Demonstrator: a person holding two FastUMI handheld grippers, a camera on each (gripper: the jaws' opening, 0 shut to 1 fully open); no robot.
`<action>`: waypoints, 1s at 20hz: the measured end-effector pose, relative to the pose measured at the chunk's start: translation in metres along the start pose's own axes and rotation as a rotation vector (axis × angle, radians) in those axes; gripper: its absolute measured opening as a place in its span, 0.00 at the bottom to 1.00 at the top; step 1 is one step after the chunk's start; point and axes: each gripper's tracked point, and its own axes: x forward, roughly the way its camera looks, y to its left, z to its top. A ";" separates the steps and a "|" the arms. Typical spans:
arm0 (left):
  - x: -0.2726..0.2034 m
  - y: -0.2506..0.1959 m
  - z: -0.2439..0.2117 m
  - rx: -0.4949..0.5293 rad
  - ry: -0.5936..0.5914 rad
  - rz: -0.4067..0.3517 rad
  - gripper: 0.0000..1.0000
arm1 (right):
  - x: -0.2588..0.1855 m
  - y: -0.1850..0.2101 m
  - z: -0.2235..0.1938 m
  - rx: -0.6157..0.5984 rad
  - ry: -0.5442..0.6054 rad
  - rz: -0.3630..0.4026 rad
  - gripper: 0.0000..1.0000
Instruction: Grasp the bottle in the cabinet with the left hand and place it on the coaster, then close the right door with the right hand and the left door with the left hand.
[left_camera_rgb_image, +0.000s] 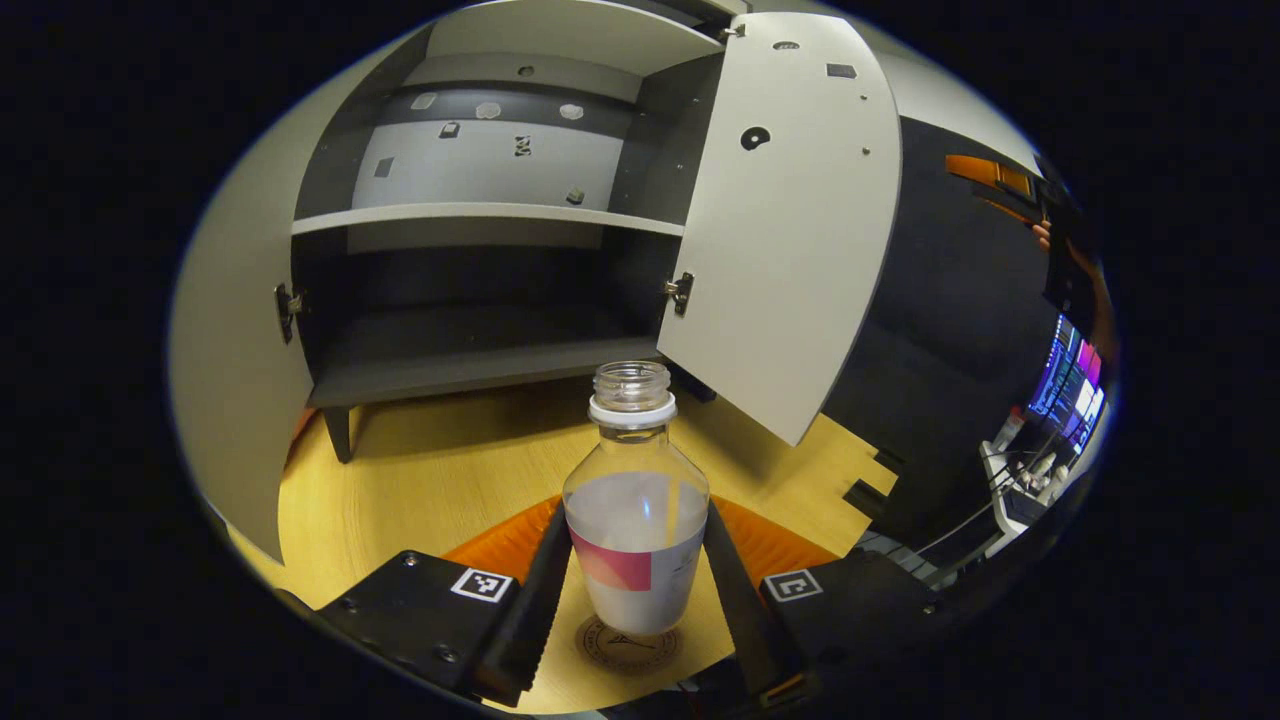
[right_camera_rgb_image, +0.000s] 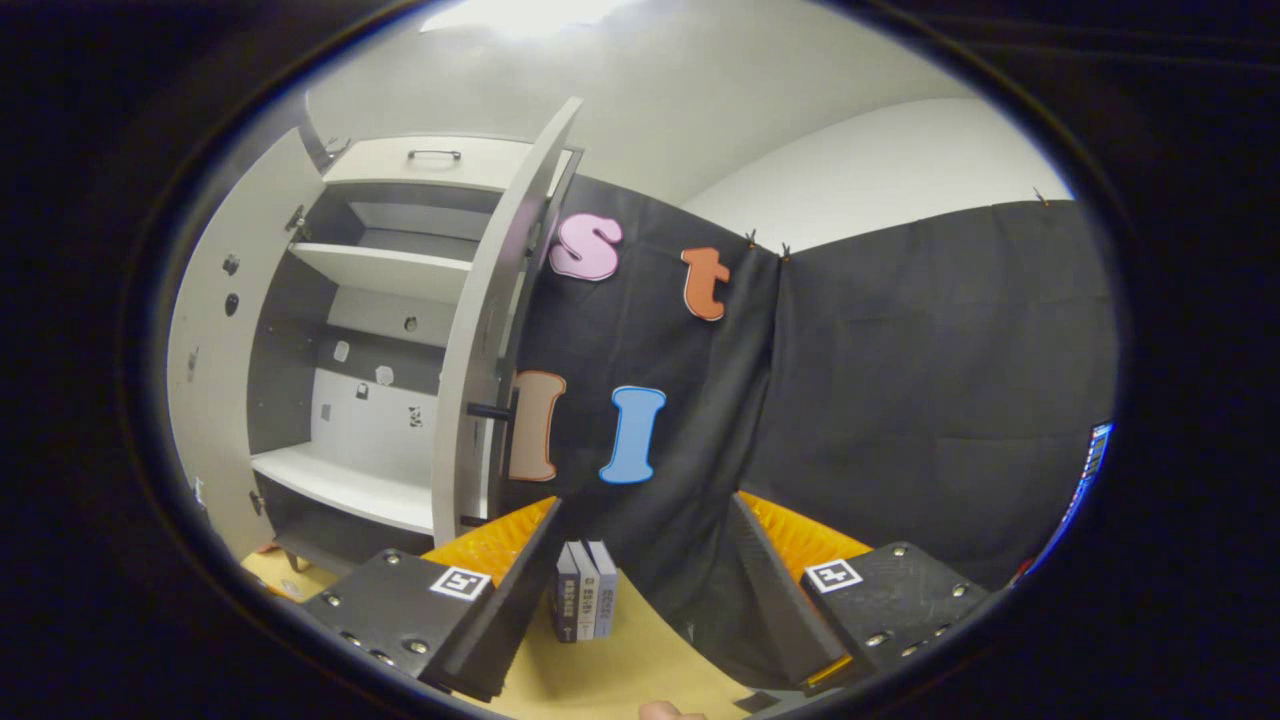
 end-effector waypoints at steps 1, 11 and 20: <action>0.001 0.002 -0.007 -0.015 0.008 0.004 0.77 | 0.000 -0.001 -0.001 -0.002 0.001 -0.002 0.99; 0.013 0.014 -0.054 -0.075 0.056 0.053 0.77 | 0.009 0.001 -0.005 -0.005 0.005 0.004 0.99; 0.016 0.015 -0.065 -0.059 0.031 0.084 0.78 | 0.016 0.011 -0.007 -0.023 0.011 0.034 0.98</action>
